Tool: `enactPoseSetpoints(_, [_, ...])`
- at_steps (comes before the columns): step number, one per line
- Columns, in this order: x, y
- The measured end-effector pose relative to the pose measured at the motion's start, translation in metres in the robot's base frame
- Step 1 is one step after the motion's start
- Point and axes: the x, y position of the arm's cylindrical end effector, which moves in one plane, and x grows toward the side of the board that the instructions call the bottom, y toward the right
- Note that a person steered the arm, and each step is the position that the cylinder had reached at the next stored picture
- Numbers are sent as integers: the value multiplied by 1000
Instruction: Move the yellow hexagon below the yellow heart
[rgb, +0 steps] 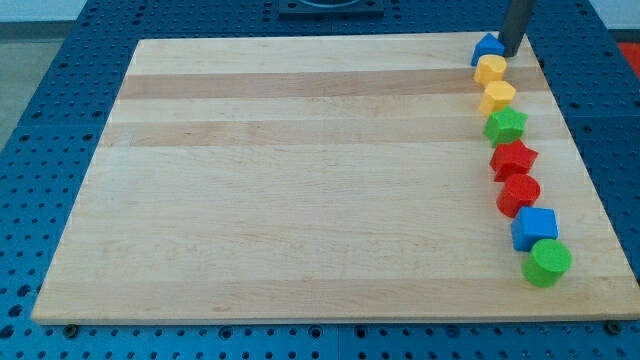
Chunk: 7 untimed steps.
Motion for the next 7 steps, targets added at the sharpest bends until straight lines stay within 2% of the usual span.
enactPoseSetpoints(1, [0,0])
enactPoseSetpoints(4, [35,18])
enactPoseSetpoints(5, [37,-5])
enactPoseSetpoints(7, [42,-90])
